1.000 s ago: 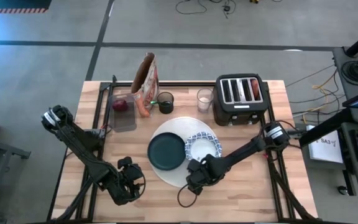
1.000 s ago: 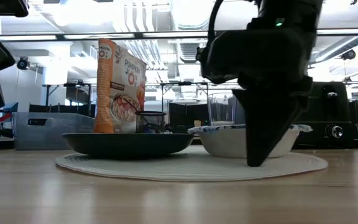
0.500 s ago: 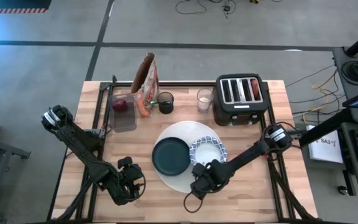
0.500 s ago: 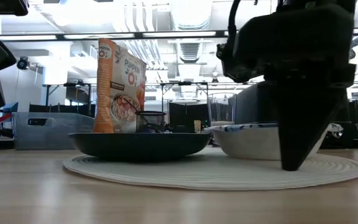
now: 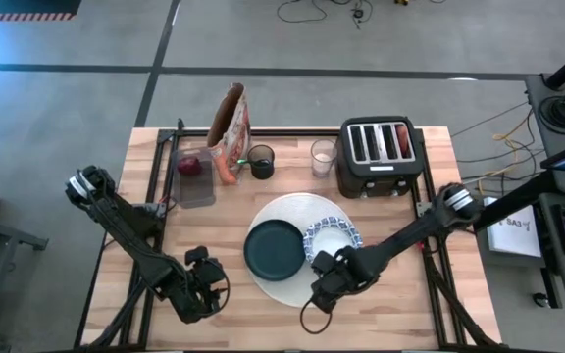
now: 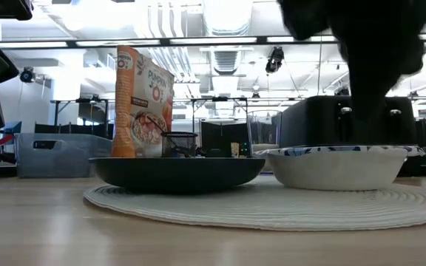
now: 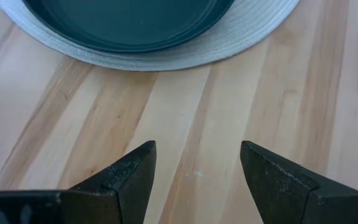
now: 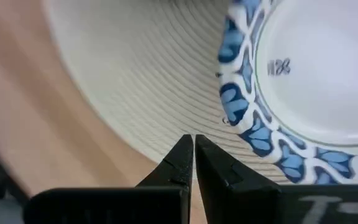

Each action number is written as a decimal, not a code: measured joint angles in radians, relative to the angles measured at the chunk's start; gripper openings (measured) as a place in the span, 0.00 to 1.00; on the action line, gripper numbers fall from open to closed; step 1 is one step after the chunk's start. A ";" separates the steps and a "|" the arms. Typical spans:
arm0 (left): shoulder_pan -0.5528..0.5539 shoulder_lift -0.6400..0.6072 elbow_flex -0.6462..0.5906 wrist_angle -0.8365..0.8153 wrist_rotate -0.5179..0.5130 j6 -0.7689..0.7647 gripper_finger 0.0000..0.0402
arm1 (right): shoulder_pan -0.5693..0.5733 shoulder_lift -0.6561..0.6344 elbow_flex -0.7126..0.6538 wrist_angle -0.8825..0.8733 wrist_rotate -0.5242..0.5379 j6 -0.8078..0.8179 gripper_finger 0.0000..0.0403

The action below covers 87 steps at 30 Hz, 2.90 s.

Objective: Arrange a breakfast setting
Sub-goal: Move the black bin with the red apple to the bottom right of the table

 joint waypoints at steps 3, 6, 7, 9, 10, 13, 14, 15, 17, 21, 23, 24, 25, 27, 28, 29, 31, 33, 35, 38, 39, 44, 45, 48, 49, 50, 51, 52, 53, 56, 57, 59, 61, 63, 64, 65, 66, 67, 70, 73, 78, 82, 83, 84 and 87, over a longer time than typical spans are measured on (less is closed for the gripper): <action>0.000 -0.005 0.000 -0.015 -0.019 -0.001 0.55 | -0.001 -0.063 0.001 0.009 0.086 -0.058 0.02; 0.001 -0.022 0.000 -0.046 -0.056 -0.002 0.55 | -0.004 -0.108 0.000 0.013 0.206 -0.170 0.02; 0.001 -0.031 0.000 -0.063 -0.061 -0.002 0.55 | -0.005 -0.121 0.000 0.013 0.243 -0.206 0.02; 0.004 -0.053 0.000 -0.101 -0.079 -0.002 0.55 | -0.011 -0.147 0.000 0.013 0.319 -0.282 0.02; 0.007 -0.063 0.000 -0.118 -0.089 -0.002 0.55 | -0.017 -0.160 0.000 0.016 0.349 -0.313 0.02; 0.026 -0.087 0.000 -0.166 -0.118 -0.021 0.55 | -0.040 -0.187 0.000 0.017 0.432 -0.393 0.02; 0.035 -0.092 0.000 -0.176 -0.120 -0.022 0.55 | -0.048 -0.194 0.000 0.014 0.466 -0.407 0.02; 0.046 -0.097 0.000 -0.185 -0.120 -0.022 0.55 | -0.058 -0.199 0.000 0.013 0.495 -0.409 0.02; 0.066 -0.106 0.000 -0.190 -0.120 -0.014 0.55 | -0.079 -0.210 0.000 0.012 0.519 -0.408 0.02; 0.094 -0.116 -0.001 -0.196 -0.121 0.015 0.55 | -0.121 -0.218 0.000 -0.003 0.509 -0.420 0.02; 0.101 -0.111 -0.001 -0.195 -0.126 0.025 0.55 | -0.137 -0.217 0.000 -0.019 0.499 -0.452 0.02; 0.105 -0.106 -0.001 -0.194 -0.130 0.026 0.55 | -0.146 -0.217 0.000 -0.027 0.483 -0.461 0.03; 0.106 -0.101 -0.001 -0.192 -0.132 0.026 0.55 | -0.157 -0.217 -0.001 -0.029 0.460 -0.466 0.03; 0.107 -0.096 -0.002 -0.190 -0.132 0.025 0.55 | -0.174 -0.217 -0.001 -0.028 0.402 -0.466 0.05; 0.108 -0.096 -0.002 -0.185 -0.133 0.024 0.55 | -0.182 -0.217 -0.001 -0.028 0.375 -0.467 0.07; 0.108 -0.096 -0.002 -0.180 -0.135 0.021 0.55 | -0.189 -0.217 -0.001 -0.028 0.354 -0.467 0.08; 0.108 -0.095 -0.002 -0.180 -0.135 0.020 0.55 | -0.198 -0.217 -0.001 -0.028 0.333 -0.468 0.12; 0.108 -0.095 -0.001 -0.182 -0.134 0.024 0.55 | -0.203 -0.217 -0.001 -0.028 0.330 -0.469 0.16; 0.107 -0.096 0.014 -0.210 -0.121 0.052 0.55 | -0.206 -0.217 -0.001 -0.028 0.328 -0.469 0.20; 0.109 -0.110 0.071 -0.381 -0.051 0.107 0.55 | -0.207 -0.217 -0.001 -0.028 0.324 -0.485 0.24; 0.112 -0.113 0.097 -0.462 -0.043 0.110 0.55 | -0.206 -0.217 -0.001 -0.028 0.323 -0.495 0.25; 0.154 -0.117 0.194 -0.773 -0.050 0.083 0.55 | -0.206 -0.217 -0.001 -0.034 0.322 -0.511 0.26; 0.163 -0.122 0.197 -0.784 -0.050 0.106 0.54 | -0.208 -0.217 -0.001 -0.034 0.322 -0.517 0.26; 0.192 -0.150 0.186 -0.785 -0.049 0.203 0.53 | -0.211 -0.217 -0.001 -0.043 0.323 -0.524 0.25; 0.204 -0.160 0.179 -0.785 -0.049 0.232 0.53 | -0.214 -0.217 -0.001 -0.049 0.322 -0.536 0.24; 0.218 -0.172 0.167 -0.783 -0.049 0.255 0.52 | -0.215 -0.217 -0.001 -0.055 0.323 -0.545 0.24; 0.236 -0.186 0.153 -0.783 -0.049 0.271 0.52 | -0.219 -0.217 -0.001 -0.062 0.324 -0.563 0.23; 0.256 -0.206 0.137 -0.782 -0.049 0.286 0.51 | -0.221 -0.217 -0.001 -0.072 0.324 -0.573 0.23; 0.280 -0.227 0.118 -0.781 -0.048 0.301 0.50 | -0.226 -0.217 -0.001 -0.083 0.324 -0.583 0.23; 0.359 -0.293 0.052 -0.768 -0.042 0.345 0.49 | -0.242 -0.217 -0.001 -0.108 0.326 -0.586 0.24; 0.386 -0.319 0.030 -0.751 -0.038 0.370 0.48 | -0.246 -0.217 -0.001 -0.112 0.332 -0.586 0.24; 0.443 -0.374 -0.016 -0.698 -0.017 0.423 0.48 | -0.255 -0.217 -0.001 -0.126 0.333 -0.599 0.25; 0.502 -0.423 -0.064 -0.626 0.000 0.483 0.47 | -0.262 -0.217 -0.003 -0.130 0.334 -0.625 0.25; 0.556 -0.467 -0.109 -0.562 -0.001 0.544 0.47 | -0.267 -0.217 -0.004 -0.129 0.333 -0.638 0.26; 0.585 -0.484 -0.130 -0.532 -0.001 0.580 0.47 | -0.271 -0.217 -0.005 -0.129 0.333 -0.644 0.26; 0.612 -0.501 -0.150 -0.502 -0.001 0.618 0.47 | -0.273 -0.217 -0.006 -0.129 0.333 -0.651 0.26; 0.641 -0.514 -0.165 -0.482 0.003 0.640 0.47 | -0.273 -0.217 -0.006 -0.128 0.333 -0.658 0.26; 0.672 -0.522 -0.171 -0.480 0.018 0.648 0.47 | -0.274 -0.217 -0.007 -0.127 0.334 -0.666 0.26; 0.754 -0.537 -0.172 -0.469 0.027 0.655 0.47 | -0.277 -0.217 -0.008 -0.126 0.334 -0.689 0.25; 0.815 -0.538 -0.169 -0.464 0.027 0.657 0.47 | -0.282 -0.217 -0.008 -0.125 0.334 -0.693 0.25; 0.895 -0.505 -0.171 -0.382 0.066 0.619 0.47 | -0.285 -0.217 -0.008 -0.122 0.334 -0.705 0.26; 0.945 -0.451 -0.174 -0.334 0.077 0.598 0.47 | -0.285 -0.217 -0.010 -0.122 0.334 -0.707 0.25; 0.958 -0.435 -0.174 -0.327 0.078 0.597 0.47 | -0.285 -0.217 -0.010 -0.122 0.334 -0.707 0.25; 0.970 -0.417 -0.174 -0.325 0.078 0.597 0.47 | -0.285 -0.217 -0.010 -0.122 0.334 -0.707 0.25; 1.005 -0.364 -0.174 -0.325 0.079 0.590 0.47 | -0.285 -0.217 -0.011 -0.122 0.334 -0.707 0.24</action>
